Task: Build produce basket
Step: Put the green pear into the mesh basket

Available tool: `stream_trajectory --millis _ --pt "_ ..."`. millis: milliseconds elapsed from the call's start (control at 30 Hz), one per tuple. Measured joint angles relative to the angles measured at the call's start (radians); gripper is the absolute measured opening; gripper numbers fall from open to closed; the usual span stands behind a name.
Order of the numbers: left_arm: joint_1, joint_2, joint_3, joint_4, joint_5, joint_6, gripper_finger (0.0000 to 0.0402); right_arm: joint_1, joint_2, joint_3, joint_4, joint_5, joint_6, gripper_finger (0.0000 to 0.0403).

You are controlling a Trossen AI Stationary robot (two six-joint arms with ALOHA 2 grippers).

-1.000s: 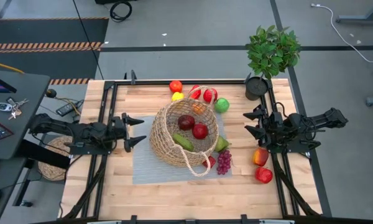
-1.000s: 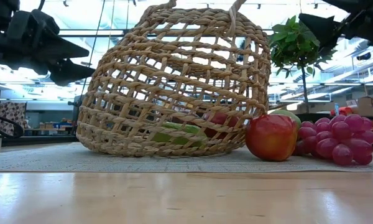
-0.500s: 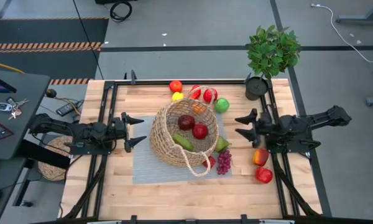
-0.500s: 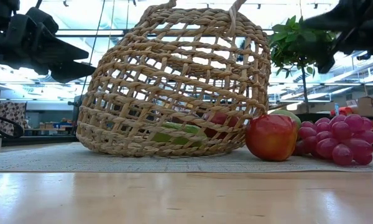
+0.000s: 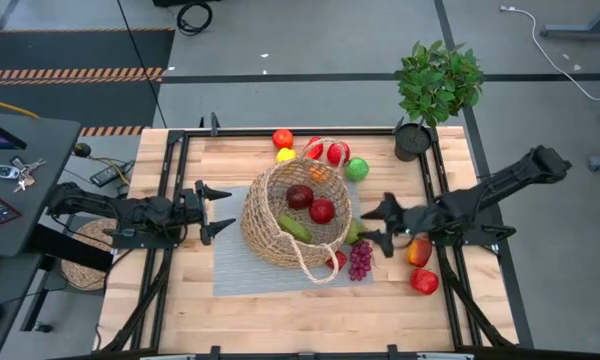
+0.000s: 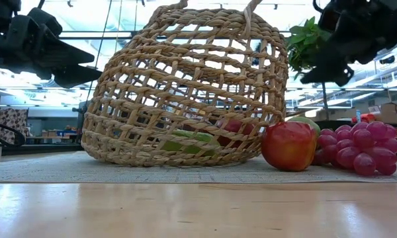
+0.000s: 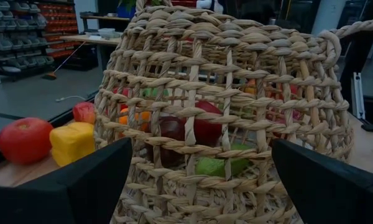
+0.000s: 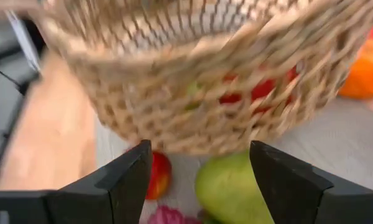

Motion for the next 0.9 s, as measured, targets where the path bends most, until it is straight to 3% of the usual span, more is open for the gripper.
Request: stream_trajectory --millis 267,467,900 --pt "0.000 0.000 0.000 0.000 0.000 0.000 0.0394 0.110 0.269 0.194 -0.196 0.067 0.088 0.0274" --pt "0.000 0.000 0.000 0.000 0.000 0.000 0.0394 0.115 0.369 0.226 -0.291 0.112 0.098 0.0280" --pt "0.000 0.000 0.000 0.000 0.000 0.000 0.0394 -0.039 0.390 0.226 -0.298 -0.012 0.002 0.0396"
